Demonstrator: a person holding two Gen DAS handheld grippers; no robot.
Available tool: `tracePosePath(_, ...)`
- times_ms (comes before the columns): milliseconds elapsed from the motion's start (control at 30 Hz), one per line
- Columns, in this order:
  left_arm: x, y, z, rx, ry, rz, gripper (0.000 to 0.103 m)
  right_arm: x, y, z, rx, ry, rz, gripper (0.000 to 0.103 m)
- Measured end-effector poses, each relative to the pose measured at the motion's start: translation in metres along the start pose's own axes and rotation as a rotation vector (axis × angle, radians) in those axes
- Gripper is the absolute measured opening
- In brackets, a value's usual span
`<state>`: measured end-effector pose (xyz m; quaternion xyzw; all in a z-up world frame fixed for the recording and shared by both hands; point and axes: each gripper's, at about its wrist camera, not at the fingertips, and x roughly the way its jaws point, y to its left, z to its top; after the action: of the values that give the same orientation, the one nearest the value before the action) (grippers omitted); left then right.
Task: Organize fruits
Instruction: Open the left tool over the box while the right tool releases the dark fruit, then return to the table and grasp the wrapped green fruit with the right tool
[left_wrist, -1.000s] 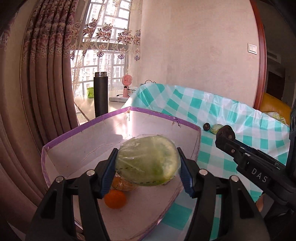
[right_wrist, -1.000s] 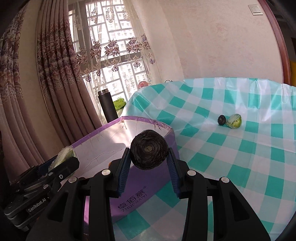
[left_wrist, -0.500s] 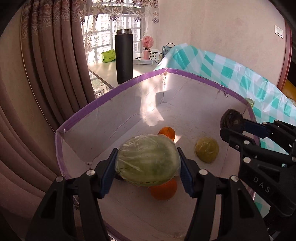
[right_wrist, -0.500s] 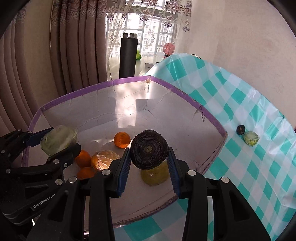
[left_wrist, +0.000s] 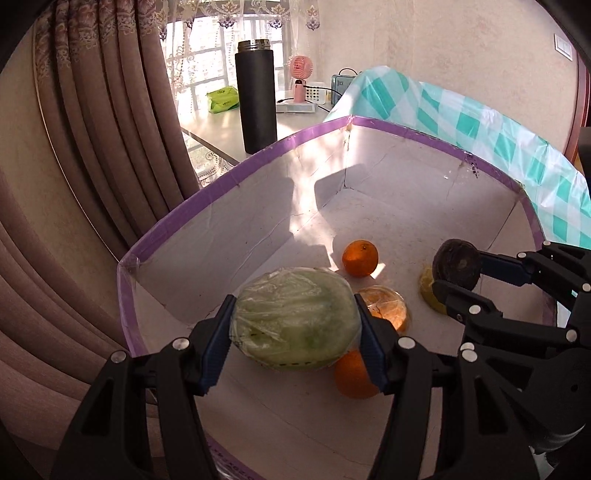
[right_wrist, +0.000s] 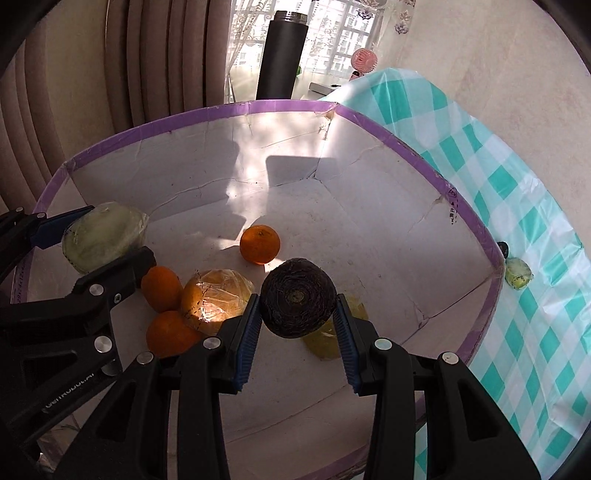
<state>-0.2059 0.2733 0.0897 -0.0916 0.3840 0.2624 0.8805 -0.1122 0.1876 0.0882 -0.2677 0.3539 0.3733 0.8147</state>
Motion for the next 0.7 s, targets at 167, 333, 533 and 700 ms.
tracePosePath(167, -0.002, 0.003, 0.001, -0.026, -0.009, 0.0, 0.07, -0.003, -0.001, 0.0, 0.005, -0.012, -0.001, 0.046)
tracePosePath(333, -0.003, 0.003, 0.001, -0.031, -0.017, -0.007, 0.075, -0.008, -0.006, -0.003, 0.022, -0.049, -0.017, 0.057)
tracePosePath(533, -0.008, 0.0, 0.001, -0.036, -0.045, 0.044, 0.086, -0.014, -0.014, -0.009, 0.042, -0.097, 0.005, 0.059)
tracePosePath(700, -0.028, -0.01, 0.007, -0.039, -0.121, 0.072, 0.099, -0.037, -0.041, -0.018, 0.135, -0.223, 0.012, 0.073)
